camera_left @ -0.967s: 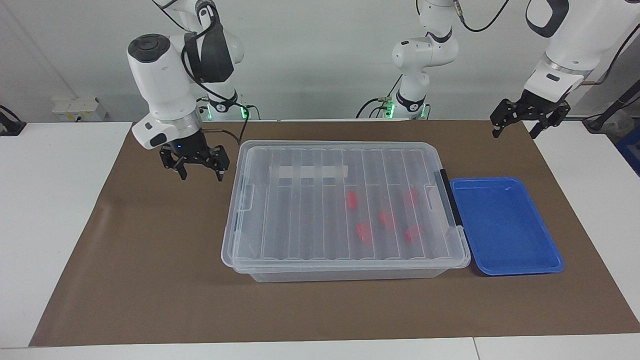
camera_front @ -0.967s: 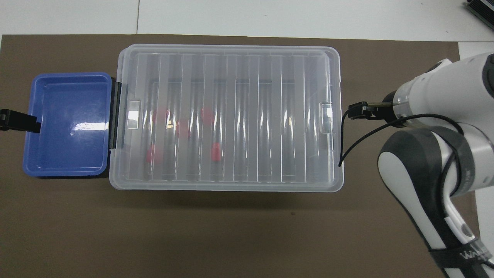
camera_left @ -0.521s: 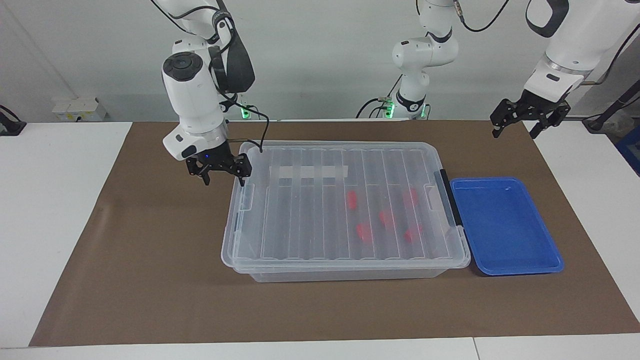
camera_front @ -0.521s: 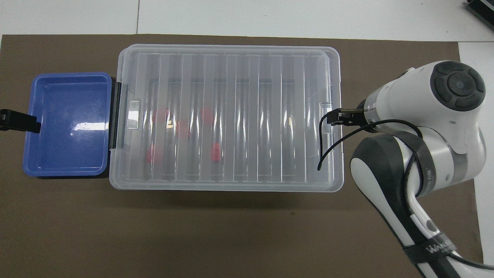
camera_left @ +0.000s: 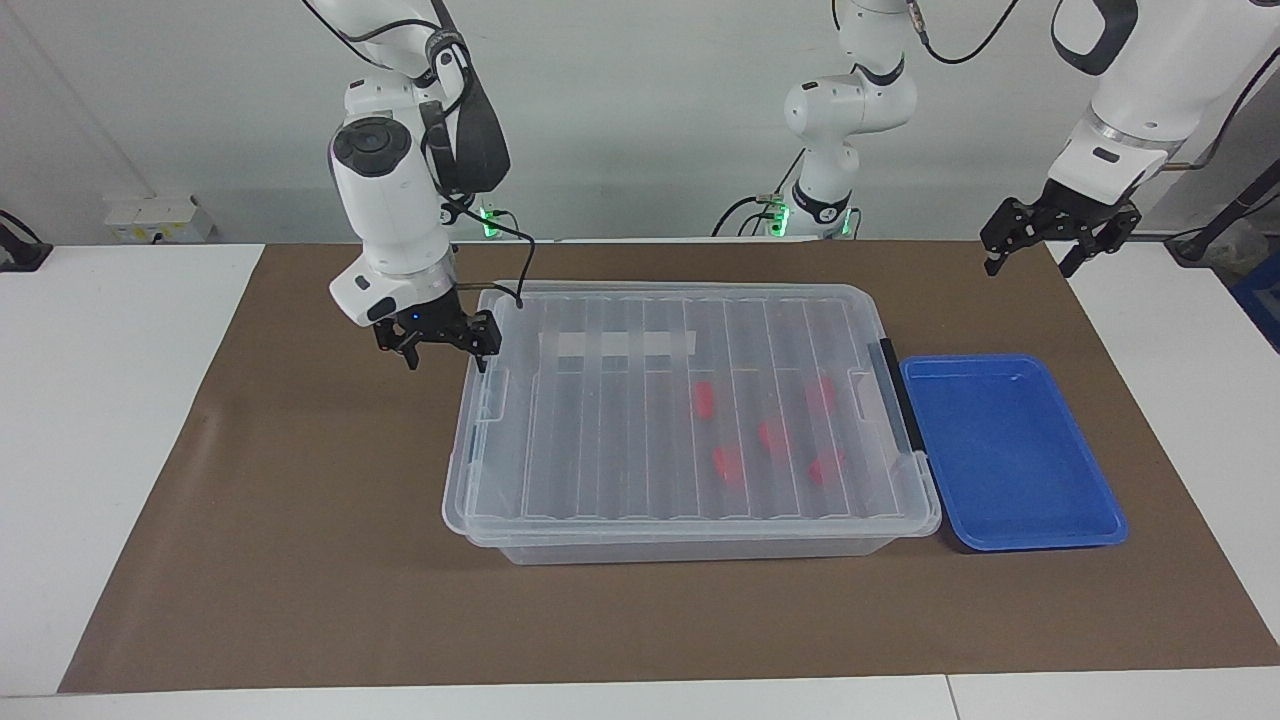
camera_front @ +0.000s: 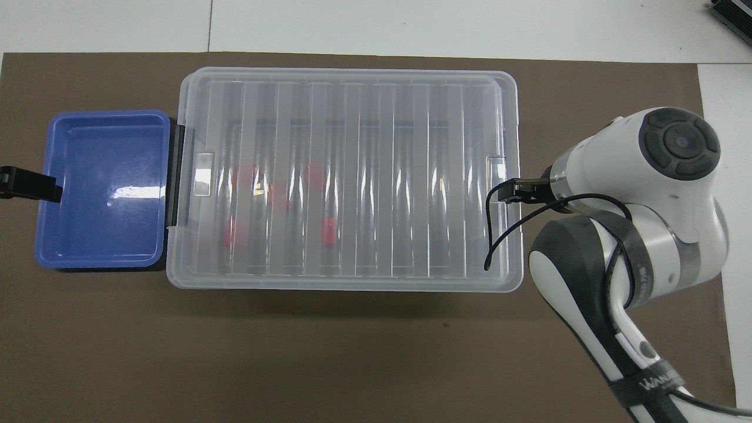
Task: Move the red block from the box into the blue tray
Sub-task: 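Hook the right gripper onto the lid's near end, then slide the clear lid away from the blue tray with the right gripper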
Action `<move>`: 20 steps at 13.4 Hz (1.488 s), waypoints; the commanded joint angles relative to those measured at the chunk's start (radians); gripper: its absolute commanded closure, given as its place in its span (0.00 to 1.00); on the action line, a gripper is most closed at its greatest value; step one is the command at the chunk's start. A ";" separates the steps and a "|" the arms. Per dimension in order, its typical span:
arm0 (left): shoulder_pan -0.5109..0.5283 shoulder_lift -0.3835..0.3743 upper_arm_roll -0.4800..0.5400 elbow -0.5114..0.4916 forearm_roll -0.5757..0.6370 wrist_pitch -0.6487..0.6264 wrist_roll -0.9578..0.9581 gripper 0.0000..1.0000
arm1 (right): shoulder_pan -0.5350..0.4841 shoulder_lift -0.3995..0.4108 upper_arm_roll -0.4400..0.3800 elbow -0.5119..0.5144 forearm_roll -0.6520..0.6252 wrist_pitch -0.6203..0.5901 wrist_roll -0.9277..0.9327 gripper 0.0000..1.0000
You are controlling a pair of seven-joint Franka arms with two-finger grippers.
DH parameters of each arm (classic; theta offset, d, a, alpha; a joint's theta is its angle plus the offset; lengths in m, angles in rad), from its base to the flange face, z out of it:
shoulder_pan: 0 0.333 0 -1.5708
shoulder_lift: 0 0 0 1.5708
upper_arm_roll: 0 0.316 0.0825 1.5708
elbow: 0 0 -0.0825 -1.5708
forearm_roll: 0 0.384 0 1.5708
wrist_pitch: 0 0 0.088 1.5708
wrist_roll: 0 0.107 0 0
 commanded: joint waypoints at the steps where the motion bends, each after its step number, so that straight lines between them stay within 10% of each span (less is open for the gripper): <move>1: 0.011 -0.024 -0.004 -0.027 -0.011 0.008 0.002 0.00 | 0.001 -0.039 0.001 -0.044 -0.021 0.006 0.020 0.00; 20: 0.011 -0.024 -0.004 -0.027 -0.011 0.008 0.002 0.00 | -0.255 -0.098 0.001 -0.138 -0.042 0.003 -0.424 0.00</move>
